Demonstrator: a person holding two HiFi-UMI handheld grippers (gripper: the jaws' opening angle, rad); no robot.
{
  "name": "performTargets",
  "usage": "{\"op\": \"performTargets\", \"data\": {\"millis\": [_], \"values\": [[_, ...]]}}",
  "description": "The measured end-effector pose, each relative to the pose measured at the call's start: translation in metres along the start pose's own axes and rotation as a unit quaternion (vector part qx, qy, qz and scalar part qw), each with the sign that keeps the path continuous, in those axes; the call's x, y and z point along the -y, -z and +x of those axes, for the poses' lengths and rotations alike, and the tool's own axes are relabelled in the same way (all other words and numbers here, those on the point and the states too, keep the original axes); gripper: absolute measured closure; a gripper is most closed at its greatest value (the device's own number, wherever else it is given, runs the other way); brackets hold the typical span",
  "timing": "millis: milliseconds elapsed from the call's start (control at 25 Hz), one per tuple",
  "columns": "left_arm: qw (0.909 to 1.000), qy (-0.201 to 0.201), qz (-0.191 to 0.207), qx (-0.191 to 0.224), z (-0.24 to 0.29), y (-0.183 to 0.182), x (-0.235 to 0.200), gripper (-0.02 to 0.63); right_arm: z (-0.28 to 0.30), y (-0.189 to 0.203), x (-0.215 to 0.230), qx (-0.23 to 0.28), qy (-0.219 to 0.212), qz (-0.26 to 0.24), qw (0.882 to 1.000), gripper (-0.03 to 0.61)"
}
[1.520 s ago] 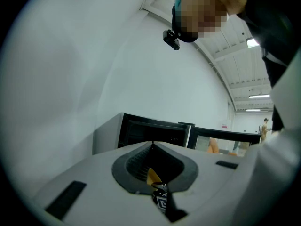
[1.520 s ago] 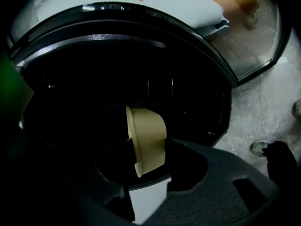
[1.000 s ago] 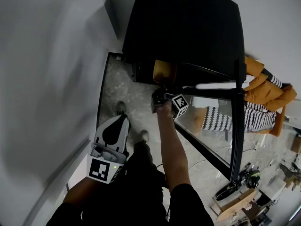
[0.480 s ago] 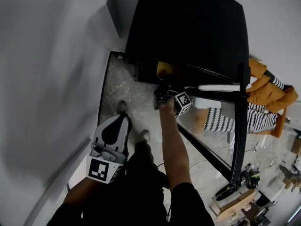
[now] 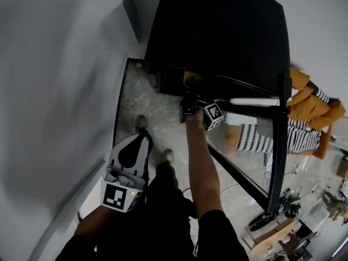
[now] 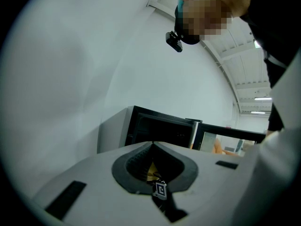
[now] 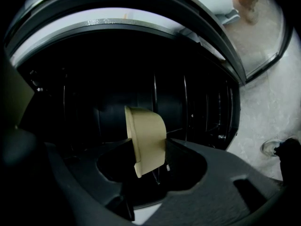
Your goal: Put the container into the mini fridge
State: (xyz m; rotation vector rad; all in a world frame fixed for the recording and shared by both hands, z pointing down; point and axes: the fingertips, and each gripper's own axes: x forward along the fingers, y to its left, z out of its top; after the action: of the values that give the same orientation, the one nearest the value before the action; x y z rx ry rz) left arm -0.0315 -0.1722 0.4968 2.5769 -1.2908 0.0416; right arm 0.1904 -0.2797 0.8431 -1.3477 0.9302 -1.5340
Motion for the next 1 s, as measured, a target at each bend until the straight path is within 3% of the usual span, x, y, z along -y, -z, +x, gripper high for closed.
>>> {"op": "performTargets", "data": {"millis": [1000], "values": [[1.0000, -0.006, 0.003, -0.006, 0.010, 0.001, -0.010, 0.609, 0.023, -0.003, -0.011, -0.001, -0.013, -0.001, 1.000, 0.388]]}}
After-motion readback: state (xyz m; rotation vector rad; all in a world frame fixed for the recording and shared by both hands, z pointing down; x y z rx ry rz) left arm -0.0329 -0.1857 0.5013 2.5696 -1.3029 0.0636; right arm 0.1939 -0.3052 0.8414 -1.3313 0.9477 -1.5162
